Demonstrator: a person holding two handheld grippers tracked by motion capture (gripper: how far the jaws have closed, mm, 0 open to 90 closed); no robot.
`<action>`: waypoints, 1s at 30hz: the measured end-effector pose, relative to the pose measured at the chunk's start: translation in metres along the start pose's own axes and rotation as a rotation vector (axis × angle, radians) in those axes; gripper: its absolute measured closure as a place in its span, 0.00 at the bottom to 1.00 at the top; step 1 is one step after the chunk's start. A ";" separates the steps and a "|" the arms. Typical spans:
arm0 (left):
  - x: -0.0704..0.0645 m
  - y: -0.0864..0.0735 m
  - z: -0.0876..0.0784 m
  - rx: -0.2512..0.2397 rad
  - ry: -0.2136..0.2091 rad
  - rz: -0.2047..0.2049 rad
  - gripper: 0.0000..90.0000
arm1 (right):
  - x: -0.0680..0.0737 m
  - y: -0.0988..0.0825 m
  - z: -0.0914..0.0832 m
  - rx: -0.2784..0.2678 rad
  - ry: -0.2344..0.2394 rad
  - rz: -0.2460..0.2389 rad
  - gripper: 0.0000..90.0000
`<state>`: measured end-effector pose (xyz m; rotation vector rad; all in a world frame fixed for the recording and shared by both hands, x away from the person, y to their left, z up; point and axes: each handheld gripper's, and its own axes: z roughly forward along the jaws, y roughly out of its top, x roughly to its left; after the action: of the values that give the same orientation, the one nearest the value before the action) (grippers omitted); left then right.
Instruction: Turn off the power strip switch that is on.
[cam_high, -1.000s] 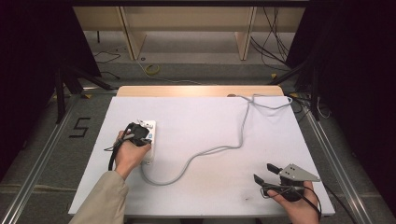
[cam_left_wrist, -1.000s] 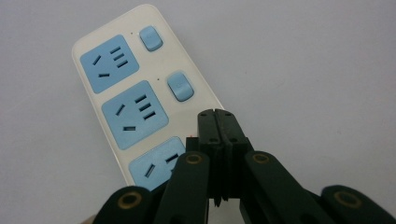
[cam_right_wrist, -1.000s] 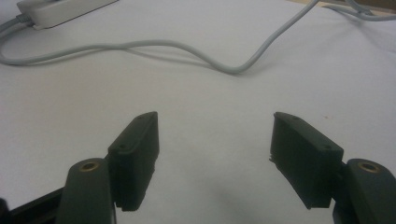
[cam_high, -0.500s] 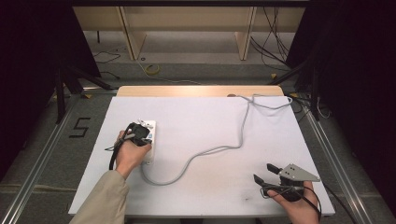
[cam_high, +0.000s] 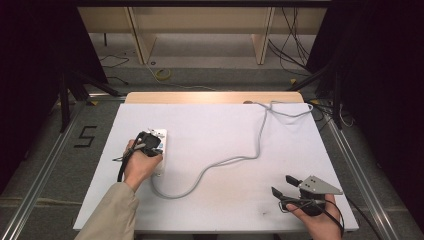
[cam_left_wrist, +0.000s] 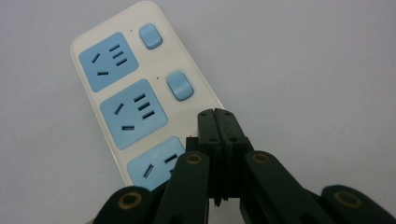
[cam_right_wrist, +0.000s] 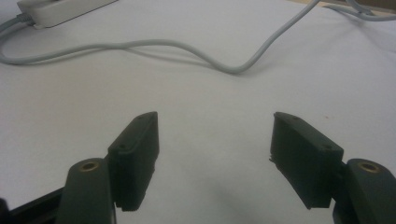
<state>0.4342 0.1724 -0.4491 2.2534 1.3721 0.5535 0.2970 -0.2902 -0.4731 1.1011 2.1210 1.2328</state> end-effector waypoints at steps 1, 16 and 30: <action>0.000 0.000 0.000 0.001 0.002 0.002 0.99 | 0.000 0.000 0.000 0.000 0.000 0.000 0.37; -0.002 0.000 0.000 0.002 0.018 0.020 0.99 | 0.000 0.000 0.000 -0.002 0.001 -0.001 0.37; -0.002 -0.001 0.000 0.004 0.019 0.017 1.00 | 0.001 0.000 0.001 -0.001 0.003 0.000 0.37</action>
<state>0.4323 0.1712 -0.4496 2.2703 1.3658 0.5798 0.2970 -0.2891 -0.4731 1.0990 2.1226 1.2360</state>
